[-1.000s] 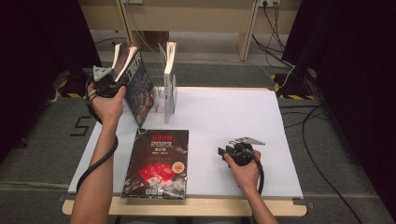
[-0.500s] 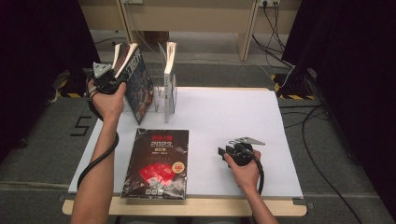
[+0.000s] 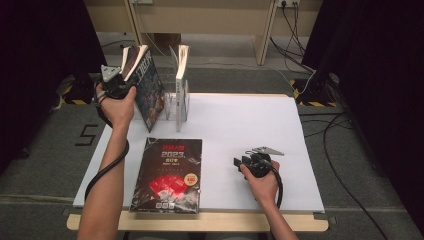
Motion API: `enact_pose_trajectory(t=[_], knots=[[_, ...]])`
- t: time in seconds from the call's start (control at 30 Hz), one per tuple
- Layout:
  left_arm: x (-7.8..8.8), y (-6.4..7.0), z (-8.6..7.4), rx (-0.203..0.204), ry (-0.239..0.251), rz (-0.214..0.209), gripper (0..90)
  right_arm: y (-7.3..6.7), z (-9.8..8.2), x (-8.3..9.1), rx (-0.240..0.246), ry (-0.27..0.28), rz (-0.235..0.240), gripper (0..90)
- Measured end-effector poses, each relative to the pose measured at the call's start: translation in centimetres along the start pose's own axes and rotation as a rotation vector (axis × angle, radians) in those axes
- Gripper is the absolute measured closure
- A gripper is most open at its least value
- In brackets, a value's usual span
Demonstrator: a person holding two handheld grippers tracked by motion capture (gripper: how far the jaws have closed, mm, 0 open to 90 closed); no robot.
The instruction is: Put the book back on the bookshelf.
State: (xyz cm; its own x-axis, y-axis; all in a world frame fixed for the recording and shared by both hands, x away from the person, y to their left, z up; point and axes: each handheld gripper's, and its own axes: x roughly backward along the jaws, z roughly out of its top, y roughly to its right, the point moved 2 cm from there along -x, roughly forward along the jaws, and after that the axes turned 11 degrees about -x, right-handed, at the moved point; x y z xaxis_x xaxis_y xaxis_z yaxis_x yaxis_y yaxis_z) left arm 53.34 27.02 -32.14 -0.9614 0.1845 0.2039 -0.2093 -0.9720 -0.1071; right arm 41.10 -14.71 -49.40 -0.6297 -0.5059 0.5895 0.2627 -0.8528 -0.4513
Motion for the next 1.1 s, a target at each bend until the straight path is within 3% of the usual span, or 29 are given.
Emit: enact_pose_trajectory(t=[0.27,1.1], knots=[[-0.4,0.0,0.2,0.013,0.009,0.001,82.4,0.0,0.0,0.1,0.001,0.007,-0.002,58.6],[-2.3,0.0,0.9,-0.011,0.031,0.051,82.4,0.1,0.0,0.1,-0.001,0.006,0.000,58.6]])
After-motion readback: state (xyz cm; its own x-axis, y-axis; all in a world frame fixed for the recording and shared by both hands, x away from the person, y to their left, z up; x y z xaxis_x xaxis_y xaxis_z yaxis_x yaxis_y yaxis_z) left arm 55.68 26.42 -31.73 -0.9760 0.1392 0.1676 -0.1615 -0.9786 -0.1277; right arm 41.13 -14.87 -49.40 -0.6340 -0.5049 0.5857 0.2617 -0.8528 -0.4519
